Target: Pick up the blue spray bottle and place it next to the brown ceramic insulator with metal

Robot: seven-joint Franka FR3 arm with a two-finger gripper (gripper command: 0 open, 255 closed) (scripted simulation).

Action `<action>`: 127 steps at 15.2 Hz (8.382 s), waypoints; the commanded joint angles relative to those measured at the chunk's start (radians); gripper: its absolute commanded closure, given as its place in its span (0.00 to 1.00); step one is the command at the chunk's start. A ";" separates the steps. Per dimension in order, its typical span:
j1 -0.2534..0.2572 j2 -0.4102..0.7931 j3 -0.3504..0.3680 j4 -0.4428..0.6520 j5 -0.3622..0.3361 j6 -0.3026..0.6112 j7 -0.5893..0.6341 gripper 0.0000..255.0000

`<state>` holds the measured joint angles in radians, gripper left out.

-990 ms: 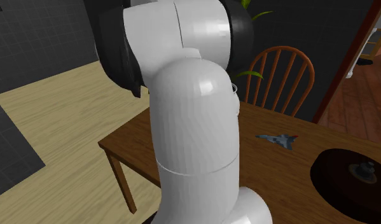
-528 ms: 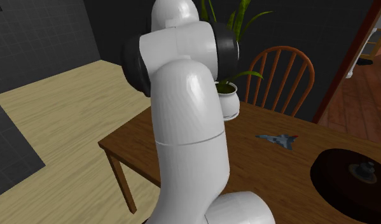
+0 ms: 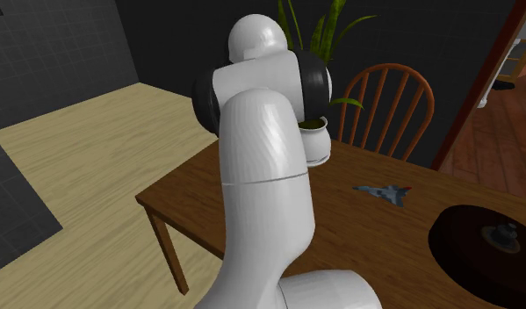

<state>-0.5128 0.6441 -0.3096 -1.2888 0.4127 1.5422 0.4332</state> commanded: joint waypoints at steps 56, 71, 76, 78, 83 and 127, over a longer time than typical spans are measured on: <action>0.007 -0.033 0.038 -0.256 0.045 0.230 -0.074 1.00; 0.464 -0.096 -0.076 -0.465 -0.004 0.673 1.072 0.00; 0.549 0.050 -0.125 -0.305 -0.029 0.656 1.403 0.00; 0.546 0.066 -0.119 -0.306 -0.022 0.673 1.399 0.00; 0.539 0.104 -0.105 -0.307 -0.005 0.711 1.390 0.00; 0.575 -0.084 -0.173 -0.233 -0.099 0.460 1.452 1.00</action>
<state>0.0619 0.5659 -0.4806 -1.5281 0.3168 2.0140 1.8825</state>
